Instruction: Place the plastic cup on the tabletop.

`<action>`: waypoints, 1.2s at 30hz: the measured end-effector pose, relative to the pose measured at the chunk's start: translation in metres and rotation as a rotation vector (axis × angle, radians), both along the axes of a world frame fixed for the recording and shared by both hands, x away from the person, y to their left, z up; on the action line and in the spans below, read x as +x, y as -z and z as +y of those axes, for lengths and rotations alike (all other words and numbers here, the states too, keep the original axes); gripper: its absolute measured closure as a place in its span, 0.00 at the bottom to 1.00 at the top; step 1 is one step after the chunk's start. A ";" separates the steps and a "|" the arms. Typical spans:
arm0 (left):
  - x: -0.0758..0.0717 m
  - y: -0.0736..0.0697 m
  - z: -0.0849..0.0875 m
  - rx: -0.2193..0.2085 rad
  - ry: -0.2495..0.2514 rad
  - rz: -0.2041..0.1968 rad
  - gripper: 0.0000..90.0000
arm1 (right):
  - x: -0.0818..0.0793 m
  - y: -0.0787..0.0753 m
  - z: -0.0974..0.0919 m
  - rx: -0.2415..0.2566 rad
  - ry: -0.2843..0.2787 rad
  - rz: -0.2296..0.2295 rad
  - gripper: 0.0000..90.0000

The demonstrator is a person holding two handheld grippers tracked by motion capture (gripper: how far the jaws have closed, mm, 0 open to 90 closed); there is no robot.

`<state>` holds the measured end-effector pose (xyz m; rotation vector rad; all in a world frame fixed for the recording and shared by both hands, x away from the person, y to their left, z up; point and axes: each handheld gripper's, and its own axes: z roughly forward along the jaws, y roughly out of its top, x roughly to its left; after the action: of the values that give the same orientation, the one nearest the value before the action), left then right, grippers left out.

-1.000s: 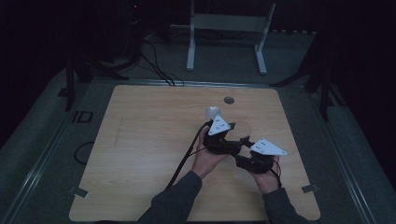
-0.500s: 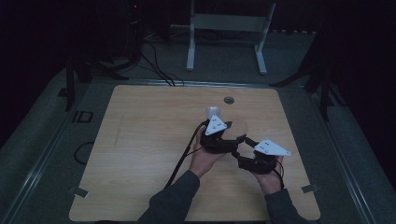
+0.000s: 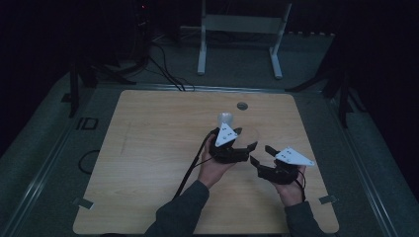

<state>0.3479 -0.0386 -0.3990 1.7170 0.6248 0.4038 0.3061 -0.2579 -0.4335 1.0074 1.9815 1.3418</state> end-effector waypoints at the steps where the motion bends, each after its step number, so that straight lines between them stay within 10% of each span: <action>1: 0.000 0.000 0.000 0.000 0.000 -0.003 0.32 | 0.000 0.000 -0.001 0.000 0.002 -0.001 0.32; 36: -0.009 0.006 0.001 -0.001 -0.005 -0.076 0.33 | 0.001 -0.004 -0.019 0.036 0.064 -0.017 0.32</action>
<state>0.3393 -0.0371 -0.4049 1.6917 0.5745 0.4697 0.3067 -0.2767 -0.4294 1.0633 1.9031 1.3518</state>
